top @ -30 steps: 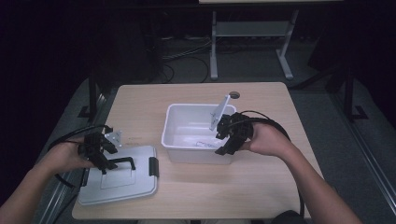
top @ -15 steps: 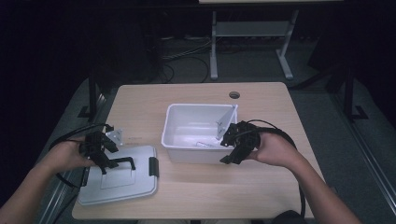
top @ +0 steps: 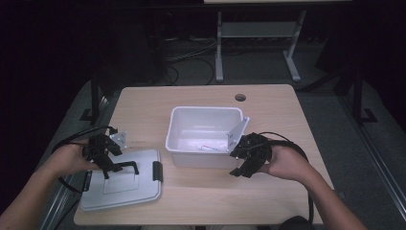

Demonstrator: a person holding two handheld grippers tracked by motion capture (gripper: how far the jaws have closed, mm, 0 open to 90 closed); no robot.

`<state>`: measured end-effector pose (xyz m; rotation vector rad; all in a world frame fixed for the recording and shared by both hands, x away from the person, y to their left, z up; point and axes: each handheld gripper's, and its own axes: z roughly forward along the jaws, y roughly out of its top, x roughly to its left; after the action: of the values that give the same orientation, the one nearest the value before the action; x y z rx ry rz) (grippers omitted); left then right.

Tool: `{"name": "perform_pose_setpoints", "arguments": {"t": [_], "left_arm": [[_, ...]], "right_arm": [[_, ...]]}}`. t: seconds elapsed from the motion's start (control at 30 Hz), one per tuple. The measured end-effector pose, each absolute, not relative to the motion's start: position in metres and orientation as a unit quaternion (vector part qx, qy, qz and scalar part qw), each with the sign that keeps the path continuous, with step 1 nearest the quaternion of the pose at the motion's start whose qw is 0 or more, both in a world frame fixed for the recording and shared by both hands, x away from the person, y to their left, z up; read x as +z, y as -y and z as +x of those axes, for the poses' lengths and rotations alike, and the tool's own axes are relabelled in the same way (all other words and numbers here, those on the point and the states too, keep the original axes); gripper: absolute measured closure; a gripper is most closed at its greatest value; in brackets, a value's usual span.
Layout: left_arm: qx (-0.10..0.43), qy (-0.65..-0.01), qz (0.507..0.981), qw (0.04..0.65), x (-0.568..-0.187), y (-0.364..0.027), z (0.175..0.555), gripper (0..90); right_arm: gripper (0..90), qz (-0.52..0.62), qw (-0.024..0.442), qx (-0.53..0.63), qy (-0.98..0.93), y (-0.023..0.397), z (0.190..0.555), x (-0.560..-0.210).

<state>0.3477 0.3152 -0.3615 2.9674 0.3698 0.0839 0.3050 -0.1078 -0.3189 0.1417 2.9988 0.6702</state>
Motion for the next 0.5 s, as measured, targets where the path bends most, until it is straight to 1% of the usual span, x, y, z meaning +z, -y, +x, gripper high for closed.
{"name": "perform_pose_setpoints", "arguments": {"t": [0.5], "left_arm": [[0.028, -0.128, 0.989, 0.075, -0.363, -0.315, 0.349, 37.4]], "right_arm": [[37.1, 0.052, 0.028, 0.221, -0.974, 0.119, 0.297, -0.338]]}}
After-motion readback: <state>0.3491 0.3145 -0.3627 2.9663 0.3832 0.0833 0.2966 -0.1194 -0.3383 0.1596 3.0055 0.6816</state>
